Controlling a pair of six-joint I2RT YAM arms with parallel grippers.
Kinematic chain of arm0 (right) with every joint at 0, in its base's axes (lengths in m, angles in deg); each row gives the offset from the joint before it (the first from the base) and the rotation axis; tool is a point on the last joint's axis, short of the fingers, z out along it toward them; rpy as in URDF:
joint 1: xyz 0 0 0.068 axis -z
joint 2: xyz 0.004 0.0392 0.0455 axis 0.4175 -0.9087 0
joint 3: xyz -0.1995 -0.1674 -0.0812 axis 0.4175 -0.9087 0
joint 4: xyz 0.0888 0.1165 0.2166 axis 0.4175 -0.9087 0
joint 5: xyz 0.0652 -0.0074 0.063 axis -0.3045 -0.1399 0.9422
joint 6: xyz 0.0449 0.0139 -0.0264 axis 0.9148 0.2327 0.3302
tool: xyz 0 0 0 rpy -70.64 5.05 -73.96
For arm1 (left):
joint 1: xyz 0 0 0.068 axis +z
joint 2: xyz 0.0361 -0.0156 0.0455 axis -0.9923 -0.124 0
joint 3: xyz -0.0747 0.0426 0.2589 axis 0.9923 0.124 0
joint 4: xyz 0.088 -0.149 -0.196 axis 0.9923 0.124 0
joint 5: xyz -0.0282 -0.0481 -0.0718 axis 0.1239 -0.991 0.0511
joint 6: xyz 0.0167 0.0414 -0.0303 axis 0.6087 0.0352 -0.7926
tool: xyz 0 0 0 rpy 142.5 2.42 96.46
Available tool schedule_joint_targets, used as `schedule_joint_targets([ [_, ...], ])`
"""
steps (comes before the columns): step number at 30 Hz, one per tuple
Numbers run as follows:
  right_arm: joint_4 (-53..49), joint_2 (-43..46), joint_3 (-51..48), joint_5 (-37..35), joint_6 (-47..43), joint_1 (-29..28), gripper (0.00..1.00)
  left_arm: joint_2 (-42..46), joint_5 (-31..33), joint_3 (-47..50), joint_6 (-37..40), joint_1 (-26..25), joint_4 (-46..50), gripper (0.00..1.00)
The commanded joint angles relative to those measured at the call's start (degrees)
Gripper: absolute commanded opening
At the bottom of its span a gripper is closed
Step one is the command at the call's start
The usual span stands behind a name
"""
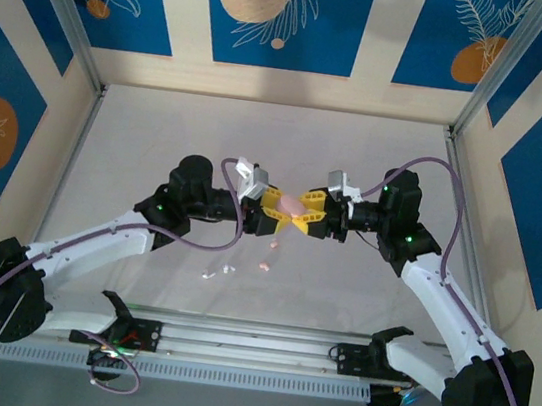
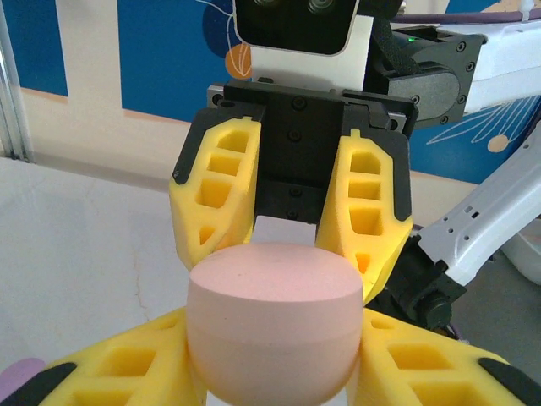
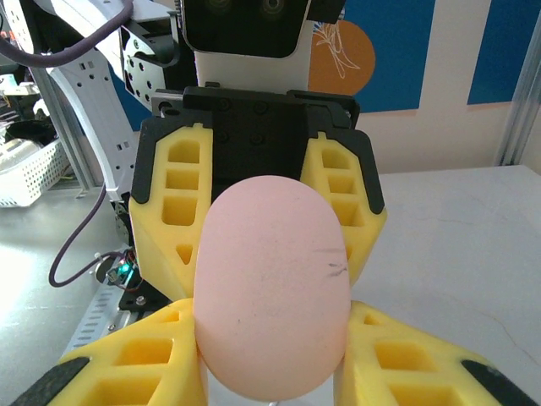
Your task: Insert wireless bluetooth earbuds into charging case
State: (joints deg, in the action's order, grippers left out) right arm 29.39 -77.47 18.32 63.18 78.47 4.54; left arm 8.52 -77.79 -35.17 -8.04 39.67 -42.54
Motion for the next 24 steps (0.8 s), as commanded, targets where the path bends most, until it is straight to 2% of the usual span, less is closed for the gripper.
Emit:
schedule_joint_targets([
  [1,0.06,0.93,-0.17,-0.45,-2.3,-0.78,0.32,-0.5,-3.05,-2.2,-1.58,0.05,-2.68,0.4],
  [18,-0.06,1.87,-0.53,-0.68,-3.54,-0.6,0.32,-0.1,-6.14,-1.7,-2.55,0.03,-3.84,0.43],
  [24,0.04,1.89,-0.57,-1.17,-3.62,-0.69,0.32,-0.58,-6.36,-2.19,-3.0,0.07,-3.28,0.36],
])
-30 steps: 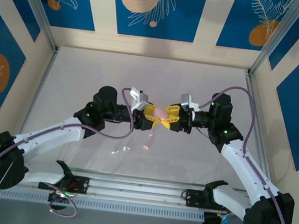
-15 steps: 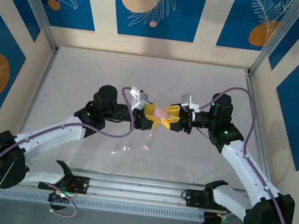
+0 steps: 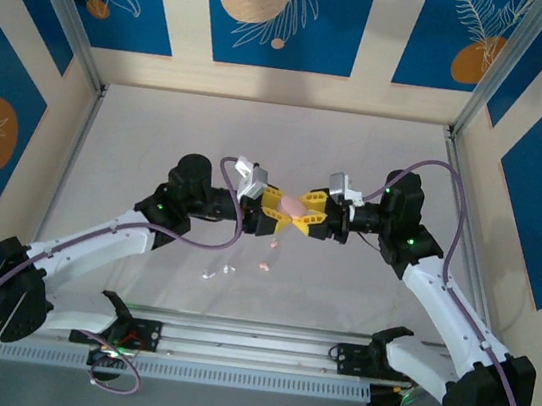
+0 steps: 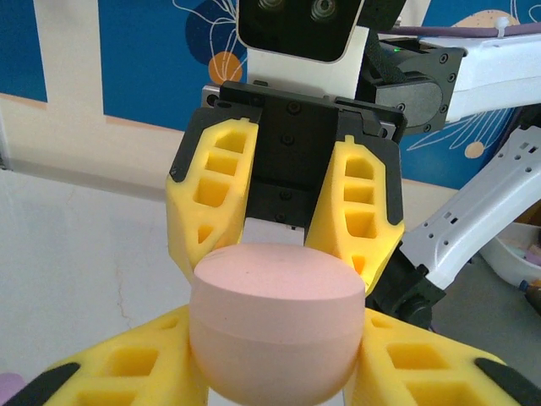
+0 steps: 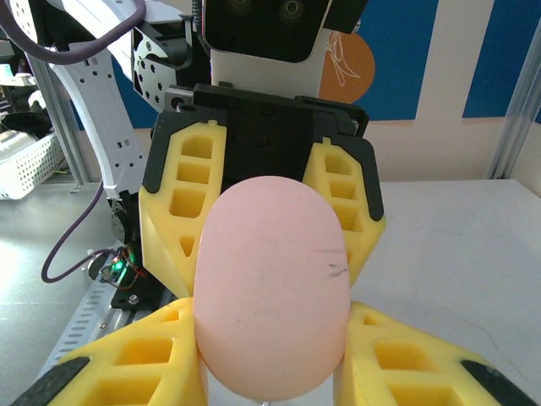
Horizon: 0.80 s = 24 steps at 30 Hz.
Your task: Insert wireless bluetooth earbuds into charging case
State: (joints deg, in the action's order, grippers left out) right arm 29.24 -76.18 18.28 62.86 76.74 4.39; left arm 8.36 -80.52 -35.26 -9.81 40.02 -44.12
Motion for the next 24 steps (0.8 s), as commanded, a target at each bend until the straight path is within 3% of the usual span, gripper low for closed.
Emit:
schedule_joint_targets([
  [1,0.02,0.52,-0.61,-1.19,-2.1,-0.61,0.33,-0.45,-3.62,-2.1,-1.54,-0.31,-1.98,0.36],
  [8,-2.43,0.34,-0.05,-2.52,-3.72,-1.24,0.36,-0.84,-3.24,-2.36,-1.68,-0.29,-2.15,0.29],
  [24,-2.39,-0.45,2.84,-3.01,7.54,0.74,0.45,0.22,-1.08,-1.66,5.45,-0.86,2.77,0.23],
])
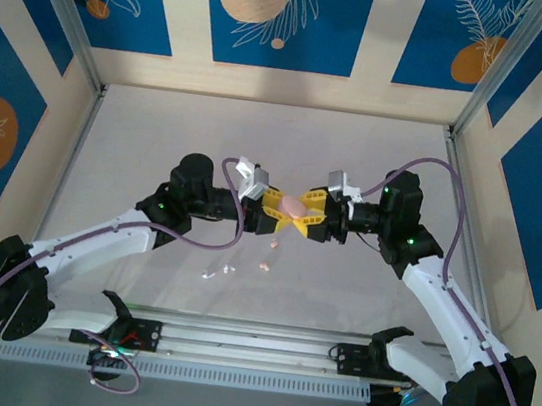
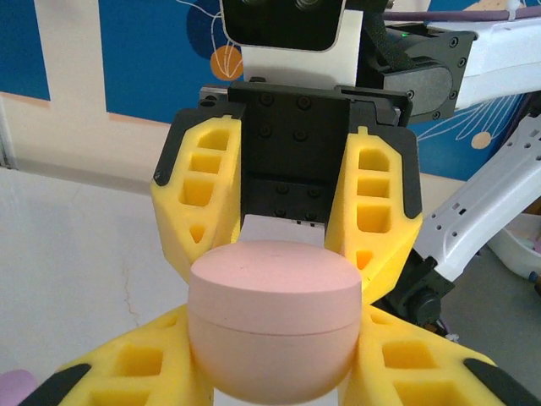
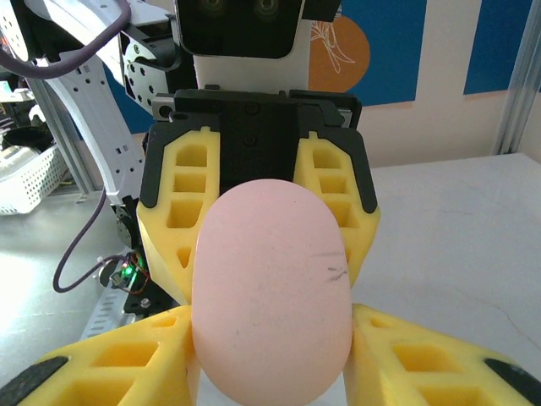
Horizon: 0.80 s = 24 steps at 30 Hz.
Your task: Insert wireless bluetooth earbuds into charging case
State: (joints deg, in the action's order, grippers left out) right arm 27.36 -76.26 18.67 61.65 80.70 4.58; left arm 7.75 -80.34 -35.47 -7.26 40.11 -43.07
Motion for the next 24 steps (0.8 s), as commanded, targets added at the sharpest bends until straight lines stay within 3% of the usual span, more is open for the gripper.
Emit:
schedule_joint_targets([
  [1,-0.56,-0.36,2.41,-1.67,3.68,0.67,0.46,0.83,-1.18,-1.44,3.03,-1.05,1.85,0.23],
  [24,1.25,-0.11,2.19,-9.82,7.5,1.9,0.52,1.31,-1.05,-1.63,4.12,-1.26,3.35,0.23],
])
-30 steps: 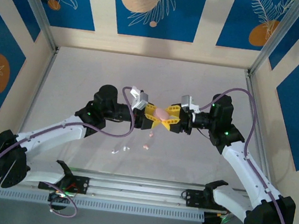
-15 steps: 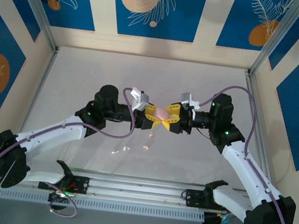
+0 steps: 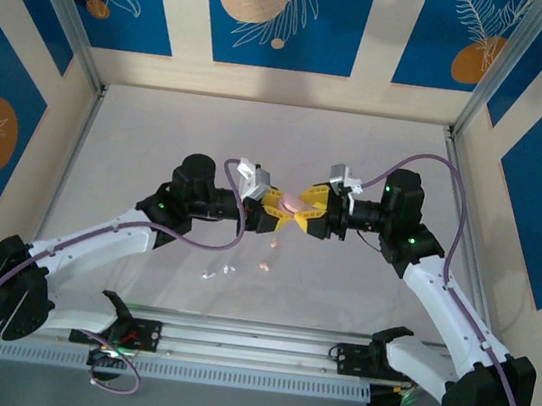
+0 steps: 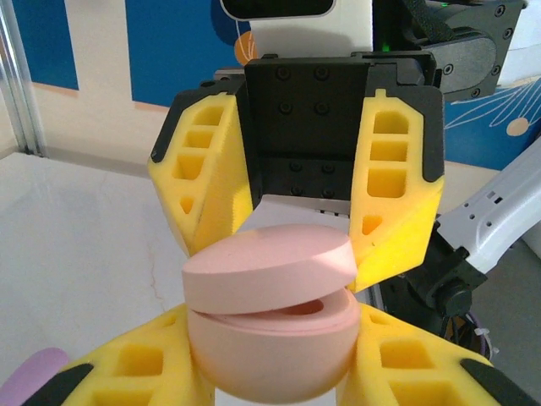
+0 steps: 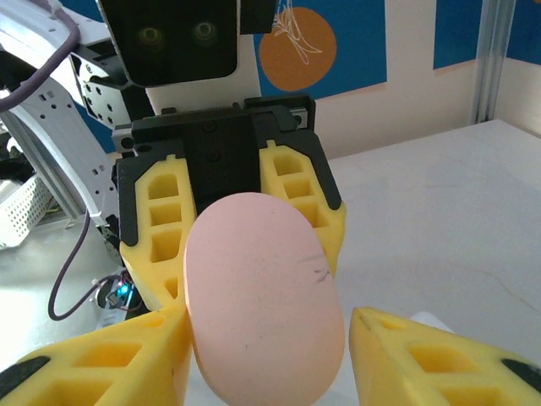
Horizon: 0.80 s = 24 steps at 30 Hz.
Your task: Insert wireless bluetooth earbuds into charging case
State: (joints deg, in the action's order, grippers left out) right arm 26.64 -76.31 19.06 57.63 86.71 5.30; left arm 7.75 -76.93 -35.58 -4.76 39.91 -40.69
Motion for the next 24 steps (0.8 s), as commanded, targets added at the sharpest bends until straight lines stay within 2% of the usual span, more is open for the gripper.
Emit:
schedule_joint_targets([
  [1,2.1,-0.06,1.79,-5.86,1.66,1.18,0.52,1.26,-4.48,-1.5,1.69,-1.07,1.05,0.23],
  [12,1.92,-0.06,2.18,-5.74,1.06,1.2,0.51,1.18,-4.53,-1.79,1.9,-1.13,1.16,0.23],
  [22,-5.39,-0.76,5.39,0.03,-6.21,-0.3,0.24,0.59,-4.72,-1.5,1.15,-1.12,0.18,0.27],
  [24,-7.01,-0.94,6.07,0.57,-7.47,-0.57,0.22,0.35,-5.24,-1.5,1.15,-1.13,0.25,0.28],
])
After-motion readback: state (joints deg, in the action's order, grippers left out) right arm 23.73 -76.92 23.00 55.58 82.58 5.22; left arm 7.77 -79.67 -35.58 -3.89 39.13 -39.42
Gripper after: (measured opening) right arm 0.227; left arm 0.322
